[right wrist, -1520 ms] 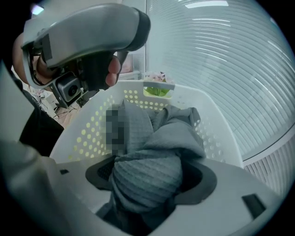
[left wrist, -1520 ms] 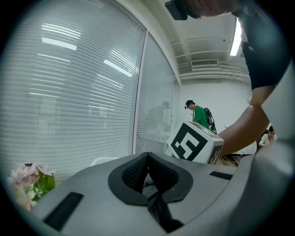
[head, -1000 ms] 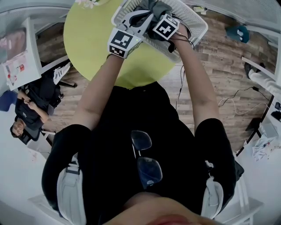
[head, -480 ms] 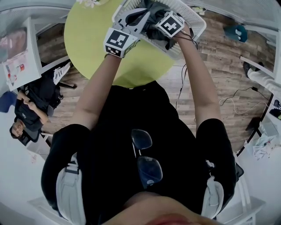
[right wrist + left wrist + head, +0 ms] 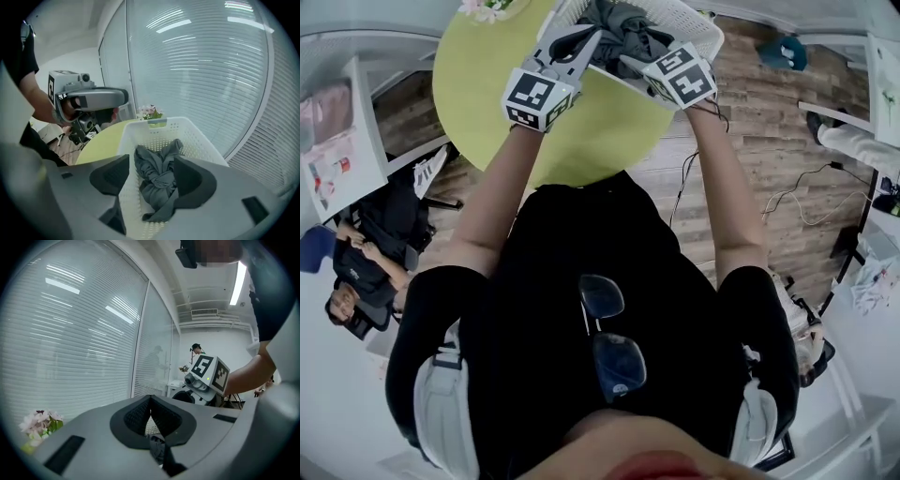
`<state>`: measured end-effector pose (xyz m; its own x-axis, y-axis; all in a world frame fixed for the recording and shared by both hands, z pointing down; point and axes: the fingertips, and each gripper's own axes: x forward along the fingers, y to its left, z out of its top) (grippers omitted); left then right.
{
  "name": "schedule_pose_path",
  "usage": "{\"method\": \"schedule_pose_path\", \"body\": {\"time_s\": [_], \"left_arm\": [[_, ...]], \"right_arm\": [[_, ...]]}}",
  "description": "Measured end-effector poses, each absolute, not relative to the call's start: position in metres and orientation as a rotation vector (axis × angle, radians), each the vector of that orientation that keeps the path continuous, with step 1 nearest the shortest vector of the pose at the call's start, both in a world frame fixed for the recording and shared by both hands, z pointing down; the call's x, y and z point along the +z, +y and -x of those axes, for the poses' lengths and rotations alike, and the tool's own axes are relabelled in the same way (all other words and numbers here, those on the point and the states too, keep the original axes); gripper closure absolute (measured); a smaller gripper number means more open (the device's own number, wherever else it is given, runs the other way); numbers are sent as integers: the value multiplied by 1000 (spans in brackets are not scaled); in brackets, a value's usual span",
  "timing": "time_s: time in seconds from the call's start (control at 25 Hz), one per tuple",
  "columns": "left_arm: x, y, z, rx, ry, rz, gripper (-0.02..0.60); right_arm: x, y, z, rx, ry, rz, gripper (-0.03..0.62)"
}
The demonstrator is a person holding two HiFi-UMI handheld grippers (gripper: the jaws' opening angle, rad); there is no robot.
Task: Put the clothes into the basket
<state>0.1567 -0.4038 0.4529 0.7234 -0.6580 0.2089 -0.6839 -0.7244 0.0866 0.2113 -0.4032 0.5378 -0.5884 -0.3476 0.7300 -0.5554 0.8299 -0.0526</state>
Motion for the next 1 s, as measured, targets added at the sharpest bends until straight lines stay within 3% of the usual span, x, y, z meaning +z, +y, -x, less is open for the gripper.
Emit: {"method": "schedule_pose_path", "body": {"time_s": [0.44,1.0], "left_arm": [[415,-318,-138,216,-891,-2871,571],[339,-224,-123,72,-772,-2973,571]], "right_arm": [[444,-318,-197,372,-2472,-944,554],[331,-212,-166,116,-2806,-1194,569]]}}
